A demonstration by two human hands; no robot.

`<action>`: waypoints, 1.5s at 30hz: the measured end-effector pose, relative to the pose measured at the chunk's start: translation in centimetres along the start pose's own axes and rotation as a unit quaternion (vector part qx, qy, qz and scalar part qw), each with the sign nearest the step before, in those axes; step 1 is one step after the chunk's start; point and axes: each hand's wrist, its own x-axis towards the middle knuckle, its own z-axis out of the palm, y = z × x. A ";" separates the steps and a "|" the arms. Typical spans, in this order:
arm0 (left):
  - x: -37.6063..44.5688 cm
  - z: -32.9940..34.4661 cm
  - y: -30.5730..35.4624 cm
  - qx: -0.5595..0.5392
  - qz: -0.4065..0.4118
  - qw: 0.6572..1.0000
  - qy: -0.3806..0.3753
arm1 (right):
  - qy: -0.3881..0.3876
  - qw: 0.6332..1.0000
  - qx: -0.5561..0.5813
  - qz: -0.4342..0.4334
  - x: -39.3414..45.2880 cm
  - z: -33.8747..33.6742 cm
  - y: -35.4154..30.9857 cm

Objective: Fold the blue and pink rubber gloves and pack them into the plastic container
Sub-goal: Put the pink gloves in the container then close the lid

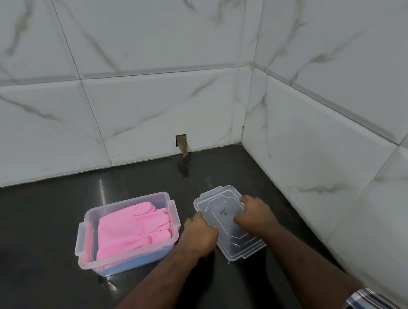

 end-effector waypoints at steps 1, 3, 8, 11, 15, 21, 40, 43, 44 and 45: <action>-0.1 0.0 0.2 -0.030 -0.010 0.999 -0.008 | -0.011 1.000 0.014 0.000 0.2 0.3 0.2; -0.3 0.1 0.5 -0.091 -0.031 0.995 -0.024 | -0.013 0.999 0.050 -0.004 0.2 0.7 0.2; -0.8 -0.2 1.1 -0.176 -0.040 0.983 -0.039 | 0.071 0.992 0.108 0.001 0.0 -0.2 -0.8; -1.0 -0.6 1.3 -0.233 -0.016 0.971 -0.055 | 0.117 0.978 0.171 0.009 -0.4 -1.6 -2.0; -1.3 -2.6 2.5 -0.327 0.016 0.942 -0.078 | 0.169 0.955 0.240 -0.044 -1.8 -4.2 -4.9; -2.0 -10.5 4.0 -0.545 0.022 0.835 -0.069 | 0.256 0.910 0.201 -0.256 -4.2 -4.9 -9.2; -5.9 -19.8 -6.5 -0.462 0.014 0.884 0.072 | 0.070 0.893 0.439 -0.066 -3.4 0.7 -12.7; -6.0 -20.6 -7.6 -0.371 0.013 0.919 0.134 | 0.064 0.896 0.434 -0.076 -4.0 1.7 -13.6; -5.9 -20.9 -8.2 -0.346 0.008 0.927 0.147 | 0.066 0.901 0.422 -0.079 -4.1 2.1 -13.8; -5.8 -21.1 -8.6 -0.317 0.002 0.935 0.157 | 0.070 0.908 0.404 -0.082 -4.3 2.4 -14.0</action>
